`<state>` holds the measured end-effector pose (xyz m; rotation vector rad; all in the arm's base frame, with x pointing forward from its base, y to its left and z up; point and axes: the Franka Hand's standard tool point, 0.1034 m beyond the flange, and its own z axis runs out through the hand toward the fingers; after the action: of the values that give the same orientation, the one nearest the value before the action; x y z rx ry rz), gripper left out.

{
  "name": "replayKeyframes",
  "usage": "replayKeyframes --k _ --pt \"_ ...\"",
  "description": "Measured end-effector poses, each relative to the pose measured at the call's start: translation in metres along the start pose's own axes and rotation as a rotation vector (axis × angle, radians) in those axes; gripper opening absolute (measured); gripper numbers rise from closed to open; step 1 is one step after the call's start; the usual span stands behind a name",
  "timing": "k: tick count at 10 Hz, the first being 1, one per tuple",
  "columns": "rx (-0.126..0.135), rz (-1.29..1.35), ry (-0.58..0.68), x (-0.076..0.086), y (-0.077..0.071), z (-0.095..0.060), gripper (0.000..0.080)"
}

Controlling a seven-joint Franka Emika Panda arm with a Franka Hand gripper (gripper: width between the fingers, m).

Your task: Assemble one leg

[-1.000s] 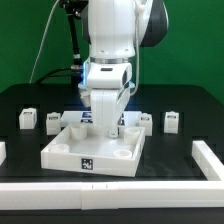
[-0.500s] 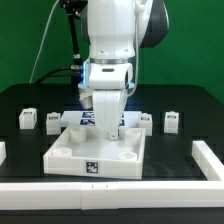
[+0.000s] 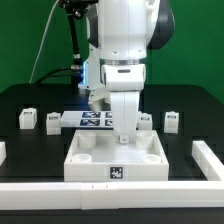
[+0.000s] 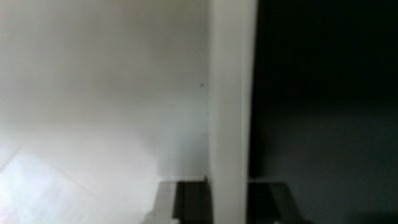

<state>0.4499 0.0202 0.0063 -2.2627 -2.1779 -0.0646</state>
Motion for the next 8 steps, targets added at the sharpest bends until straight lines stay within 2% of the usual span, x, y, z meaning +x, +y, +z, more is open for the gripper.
replayKeyframes --k 3,4,8 --pt "0.000 0.000 0.000 0.000 0.000 0.000 0.0061" --pt "0.004 -0.011 0.001 0.005 0.002 0.000 0.0061" --pt "-0.008 -0.033 0.017 0.042 0.019 0.001 0.0060"
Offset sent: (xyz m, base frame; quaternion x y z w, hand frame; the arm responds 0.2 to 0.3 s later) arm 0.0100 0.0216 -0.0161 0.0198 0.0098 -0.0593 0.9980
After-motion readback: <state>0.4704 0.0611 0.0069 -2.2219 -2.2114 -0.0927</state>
